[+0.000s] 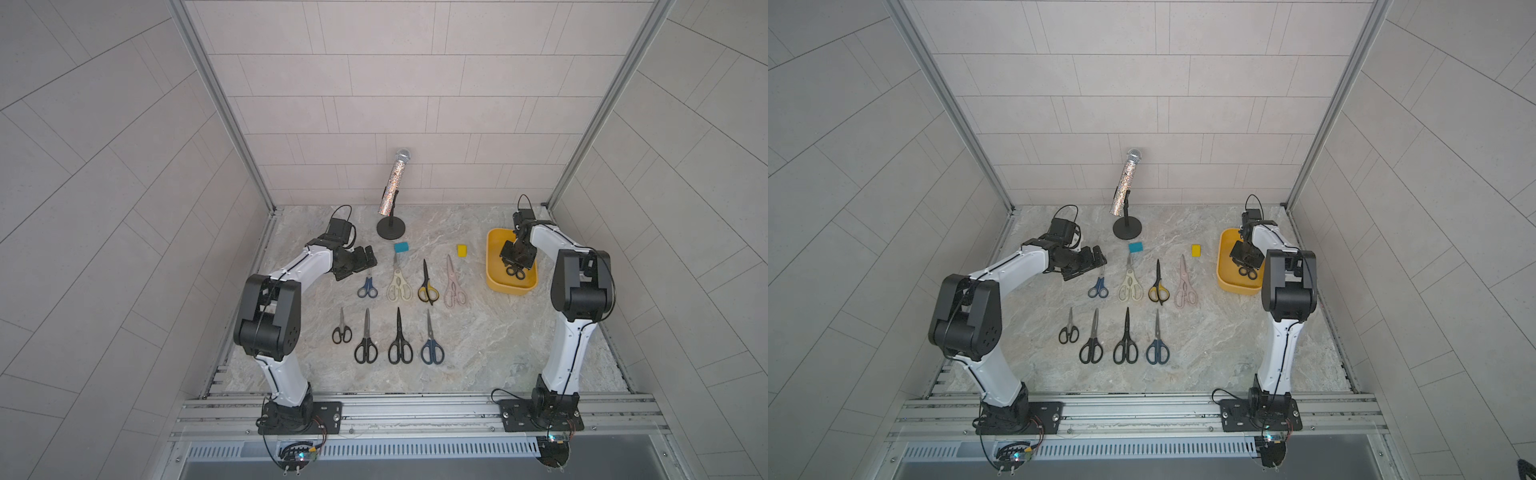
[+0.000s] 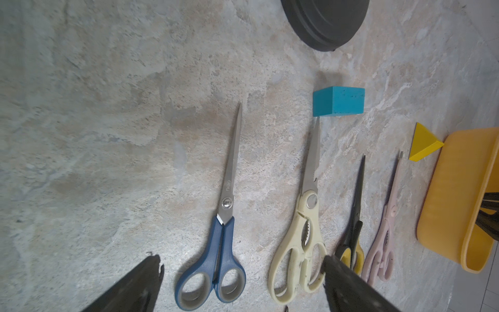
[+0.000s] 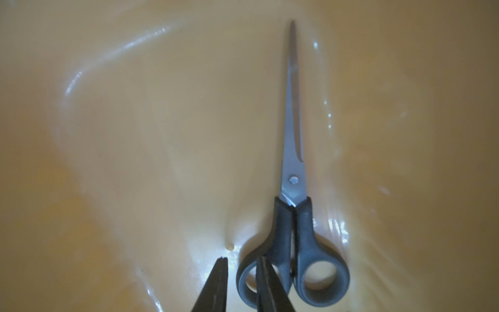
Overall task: Take the scissors out of the storage box
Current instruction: Pick up the scissors from the storage box.
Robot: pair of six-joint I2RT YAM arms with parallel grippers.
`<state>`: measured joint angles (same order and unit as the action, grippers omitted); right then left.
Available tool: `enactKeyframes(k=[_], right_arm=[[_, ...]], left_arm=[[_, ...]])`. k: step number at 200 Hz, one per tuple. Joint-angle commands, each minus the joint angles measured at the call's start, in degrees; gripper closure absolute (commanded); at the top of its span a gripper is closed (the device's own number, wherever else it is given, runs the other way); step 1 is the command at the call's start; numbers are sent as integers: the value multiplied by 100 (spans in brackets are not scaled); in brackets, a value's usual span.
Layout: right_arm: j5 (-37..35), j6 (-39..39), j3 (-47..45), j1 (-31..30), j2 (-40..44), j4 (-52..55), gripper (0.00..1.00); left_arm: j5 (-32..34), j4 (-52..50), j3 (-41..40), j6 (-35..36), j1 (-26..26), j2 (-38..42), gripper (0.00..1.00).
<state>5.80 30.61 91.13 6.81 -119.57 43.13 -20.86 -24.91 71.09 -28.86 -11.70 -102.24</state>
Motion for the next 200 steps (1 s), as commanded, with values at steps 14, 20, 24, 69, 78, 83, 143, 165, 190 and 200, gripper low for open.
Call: enactKeyframes(k=[14,20,24,69,78,83,143,165,190,200], right_arm=[[-3,-200,-15,8,439,154,76],[44,-192,-17,7,435,196,76],[68,-181,-17,9,426,216,76],[284,24,-285,-36,396,178,76],[252,48,-351,-42,416,186,76],[227,65,-382,-44,431,195,76],[105,-48,-588,-29,304,-50,78],[88,-116,-503,-6,109,-114,81],[118,-126,-497,13,-13,-87,84],[116,-134,-530,21,-28,-88,87]], left_arm=[[75,-99,92,80,-18,-29,0],[69,-88,74,67,-18,-23,0],[73,-85,70,58,-21,-18,0],[98,-93,-92,100,-8,105,0],[103,-88,-140,102,-6,132,0],[118,-93,-155,100,-10,137,0],[142,-61,-297,65,-2,242,0],[202,-124,-354,100,-11,327,0],[262,-128,-477,118,-6,449,0],[282,-112,-521,120,1,489,0]])
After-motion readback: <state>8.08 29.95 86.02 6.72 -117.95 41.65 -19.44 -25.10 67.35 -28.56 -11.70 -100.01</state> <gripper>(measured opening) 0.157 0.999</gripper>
